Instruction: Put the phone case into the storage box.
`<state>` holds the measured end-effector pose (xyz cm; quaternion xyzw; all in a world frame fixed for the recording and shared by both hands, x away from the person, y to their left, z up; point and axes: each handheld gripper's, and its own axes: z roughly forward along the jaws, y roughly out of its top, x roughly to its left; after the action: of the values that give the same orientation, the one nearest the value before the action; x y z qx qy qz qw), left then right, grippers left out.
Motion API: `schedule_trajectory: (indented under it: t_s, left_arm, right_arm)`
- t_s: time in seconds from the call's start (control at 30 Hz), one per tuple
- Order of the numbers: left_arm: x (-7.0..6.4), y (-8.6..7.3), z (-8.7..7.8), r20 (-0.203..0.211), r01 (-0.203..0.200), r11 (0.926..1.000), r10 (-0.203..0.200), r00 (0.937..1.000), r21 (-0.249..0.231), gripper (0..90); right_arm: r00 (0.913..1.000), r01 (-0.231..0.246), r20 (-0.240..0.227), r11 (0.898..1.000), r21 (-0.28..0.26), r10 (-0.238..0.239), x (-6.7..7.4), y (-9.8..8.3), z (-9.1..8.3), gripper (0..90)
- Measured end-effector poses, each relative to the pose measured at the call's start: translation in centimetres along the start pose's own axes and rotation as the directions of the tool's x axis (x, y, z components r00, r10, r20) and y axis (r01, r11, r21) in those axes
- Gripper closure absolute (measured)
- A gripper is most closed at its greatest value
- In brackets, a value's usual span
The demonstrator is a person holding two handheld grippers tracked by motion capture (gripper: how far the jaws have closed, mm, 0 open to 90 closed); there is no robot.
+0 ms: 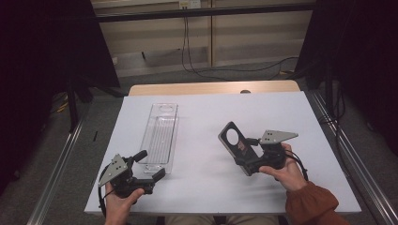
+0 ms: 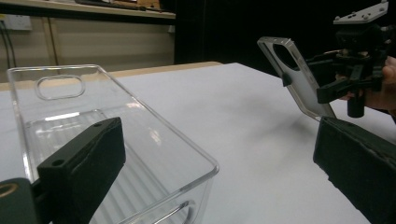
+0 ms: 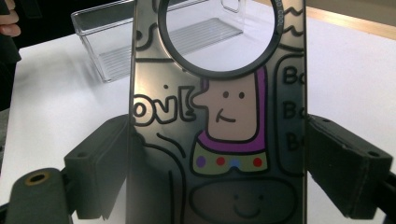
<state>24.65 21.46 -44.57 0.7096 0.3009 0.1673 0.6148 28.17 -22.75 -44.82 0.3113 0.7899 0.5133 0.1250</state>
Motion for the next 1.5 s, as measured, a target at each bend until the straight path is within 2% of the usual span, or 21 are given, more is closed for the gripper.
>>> schedule_trajectory:
  t_s: [0.03,0.07,0.1,0.13,0.27,0.47,0.57,0.63,0.67,0.73,0.9,1.0,1.03,1.07,1.1,1.17,1.2,1.23,1.4,1.47,1.5]
  left_arm:
    - [0.1,0.1,0.1,0.005,-0.014,0.9999,0.014,0.9999,0.008,2.5]
    - [-0.1,0.1,0.3,0.008,0.005,1.0000,-0.005,1.0000,-0.004,2.3]
    - [0.0,0.1,0.5,0.027,-0.001,1.0000,0.001,0.9996,-0.008,2.2]
    - [-0.2,0.2,0.6,0.016,0.015,0.9999,-0.014,0.9998,-0.007,2.2]
    - [-0.4,0.5,1.5,0.049,-0.004,1.0000,0.004,0.9988,-0.003,2.0]
    - [-0.7,1.1,2.8,0.090,-0.006,0.9999,0.007,0.9959,-0.012,1.9]
    - [-0.8,1.4,3.2,0.103,-0.032,0.9995,0.032,0.9942,-0.006,1.8]
    - [-0.9,1.5,3.5,0.113,-0.024,0.9997,0.025,0.9933,-0.010,1.8]
    - [-0.9,1.6,3.6,0.127,-0.035,0.9994,0.035,0.9913,-0.006,1.7]
    - [-1.1,1.7,4.0,0.126,-0.023,0.9997,0.024,0.9918,-0.012,1.8]
    - [-1.3,1.9,4.6,0.159,-0.040,0.9991,0.041,0.9865,-0.012,1.7]
    - [-1.7,2.0,5.1,0.169,-0.020,0.9996,0.023,0.9854,-0.019,1.8]
    - [-1.6,2.1,5.2,0.188,-0.035,0.9993,0.037,0.9814,-0.011,1.7]
    - [-1.8,2.2,5.3,0.188,-0.024,0.9996,0.026,0.9818,-0.016,1.8]
    - [-1.8,2.3,5.4,0.189,-0.041,0.9991,0.042,0.9811,-0.007,1.7]
    - [-1.9,2.4,5.7,0.205,-0.042,0.9991,0.043,0.9777,-0.010,1.7]
    - [-2.1,2.4,5.8,0.203,-0.033,0.9993,0.036,0.9786,-0.016,1.8]
    - [-2.1,2.5,6.0,0.211,-0.046,0.9989,0.046,0.9764,-0.008,1.8]
    - [-2.2,2.5,6.9,0.244,-0.046,0.9989,0.047,0.9687,-0.009,1.6]
    - [-2.4,2.6,7.2,0.242,-0.033,0.9994,0.035,0.9697,-0.012,1.6]
    - [-2.3,2.7,7.3,0.254,-0.033,0.9994,0.035,0.9667,-0.015,1.6]
  right_arm:
    - [1.0000,0.001,-0.004,1.000,-0.001,-0.001,0.0,0.0,0.0,12.2]
    - [1.0000,0.002,-0.005,1.000,-0.002,-0.002,0.1,0.0,0.0,12.2]
    - [1.0000,0.003,-0.008,1.000,0.001,-0.003,0.1,0.0,0.1,12.2]
    - [0.9999,0.008,-0.009,1.000,-0.001,-0.008,0.1,0.0,0.1,12.2]
    - [0.9998,0.011,-0.014,1.000,-0.008,-0.011,0.2,0.1,0.1,12.2]
    - [0.9994,0.020,-0.029,1.000,-0.013,-0.021,0.3,0.2,0.1,12.2]
    - [0.9993,0.023,-0.028,1.000,-0.018,-0.023,0.3,0.2,0.1,12.2]
    - [0.9992,0.024,-0.033,1.000,-0.021,-0.024,0.3,0.2,0.1,12.2]
    - [0.9993,0.024,-0.029,0.999,-0.022,-0.025,0.3,0.2,0.1,12.2]
    - [0.9992,0.023,-0.031,0.999,-0.023,-0.024,0.3,0.2,0.1,12.2]
    - [0.9991,0.025,-0.033,0.999,-0.025,-0.026,0.3,0.3,0.1,12.2]
    - [0.9989,0.026,-0.037,0.999,-0.024,-0.027,0.3,0.3,0.2,12.2]
    - [0.9989,0.026,-0.038,0.999,-0.024,-0.027,0.4,0.3,0.2,12.2]
    - [0.9989,0.025,-0.039,0.999,-0.026,-0.026,0.4,0.3,0.2,12.2]
    - [0.9989,0.023,-0.041,0.999,-0.027,-0.025,0.4,0.3,0.2,12.2]
    - [0.9988,0.025,-0.042,0.999,-0.027,-0.026,0.4,0.3,0.2,12.2]
    - [0.9987,0.025,-0.044,0.999,-0.030,-0.027,0.4,0.3,0.2,12.2]
    - [0.9987,0.023,-0.045,0.999,-0.032,-0.025,0.4,0.4,0.2,12.2]
    - [0.9981,0.029,-0.052,0.999,-0.040,-0.031,0.4,0.4,0.1,12.2]
    - [0.9978,0.029,-0.059,0.999,-0.043,-0.031,0.4,0.5,0.1,12.2]
    - [0.9977,0.030,-0.060,0.999,-0.042,-0.033,0.4,0.5,0.1,12.2]
